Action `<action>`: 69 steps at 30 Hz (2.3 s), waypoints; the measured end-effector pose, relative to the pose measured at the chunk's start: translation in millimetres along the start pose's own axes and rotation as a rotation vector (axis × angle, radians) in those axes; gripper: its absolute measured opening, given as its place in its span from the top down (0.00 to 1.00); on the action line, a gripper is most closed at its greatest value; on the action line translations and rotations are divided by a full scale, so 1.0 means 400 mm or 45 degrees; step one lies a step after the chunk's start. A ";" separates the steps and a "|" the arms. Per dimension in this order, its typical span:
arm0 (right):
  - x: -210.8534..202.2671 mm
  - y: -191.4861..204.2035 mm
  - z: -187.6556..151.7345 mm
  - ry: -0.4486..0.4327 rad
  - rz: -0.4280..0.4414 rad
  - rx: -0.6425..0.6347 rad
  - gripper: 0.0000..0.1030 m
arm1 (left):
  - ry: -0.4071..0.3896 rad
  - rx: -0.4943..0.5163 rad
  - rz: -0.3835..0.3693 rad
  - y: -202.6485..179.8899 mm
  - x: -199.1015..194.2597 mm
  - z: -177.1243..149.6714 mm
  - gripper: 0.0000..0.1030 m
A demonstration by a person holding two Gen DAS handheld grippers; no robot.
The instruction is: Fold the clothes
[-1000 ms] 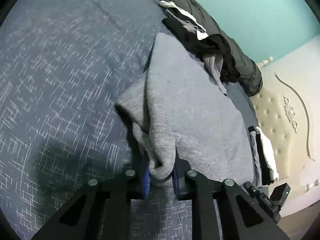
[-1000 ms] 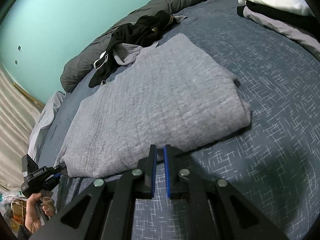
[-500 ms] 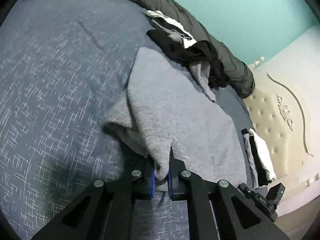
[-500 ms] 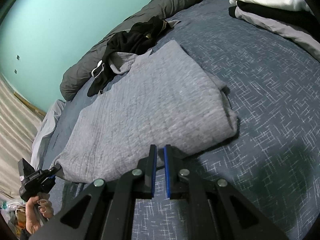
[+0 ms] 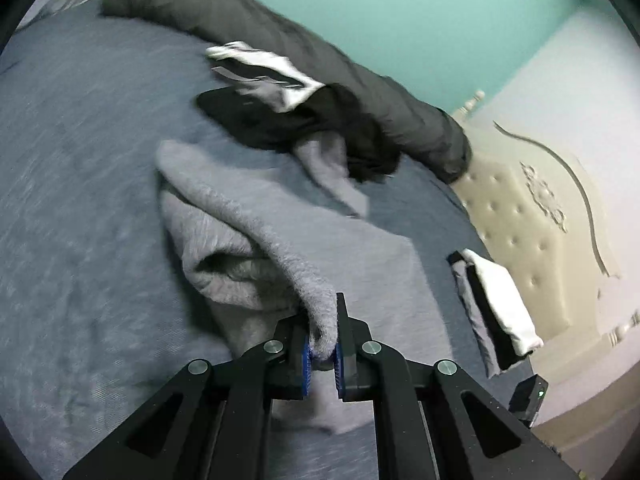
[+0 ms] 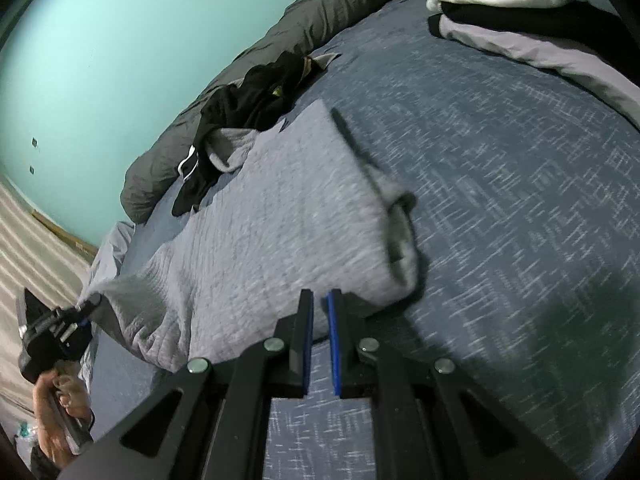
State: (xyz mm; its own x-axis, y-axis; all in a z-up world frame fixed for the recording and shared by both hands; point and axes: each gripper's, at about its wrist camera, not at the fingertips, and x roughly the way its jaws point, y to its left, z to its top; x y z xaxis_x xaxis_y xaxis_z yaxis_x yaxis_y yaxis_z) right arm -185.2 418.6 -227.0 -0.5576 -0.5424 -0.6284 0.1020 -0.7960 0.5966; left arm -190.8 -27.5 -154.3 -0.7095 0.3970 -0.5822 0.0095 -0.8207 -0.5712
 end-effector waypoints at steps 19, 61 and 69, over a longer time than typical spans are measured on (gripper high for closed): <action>-0.039 -0.094 0.049 -0.007 0.043 0.126 0.93 | 0.472 0.451 -0.111 -0.460 0.418 -0.251 0.83; 0.038 0.038 0.097 -0.023 0.141 -0.119 0.95 | 0.312 0.460 0.344 -0.196 0.291 -0.199 0.00; -0.043 0.022 0.078 -0.086 0.068 -0.146 0.95 | 0.342 0.539 0.343 -0.236 0.300 -0.217 0.00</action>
State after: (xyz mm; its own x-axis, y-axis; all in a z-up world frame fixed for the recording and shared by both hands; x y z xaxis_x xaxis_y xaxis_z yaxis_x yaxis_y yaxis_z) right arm -200.4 429.3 -195.5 -0.6029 -0.5686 -0.5596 0.2245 -0.7940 0.5649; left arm -215.7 133.3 -220.7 -0.5162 0.1958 -0.8338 -0.1569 -0.9787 -0.1326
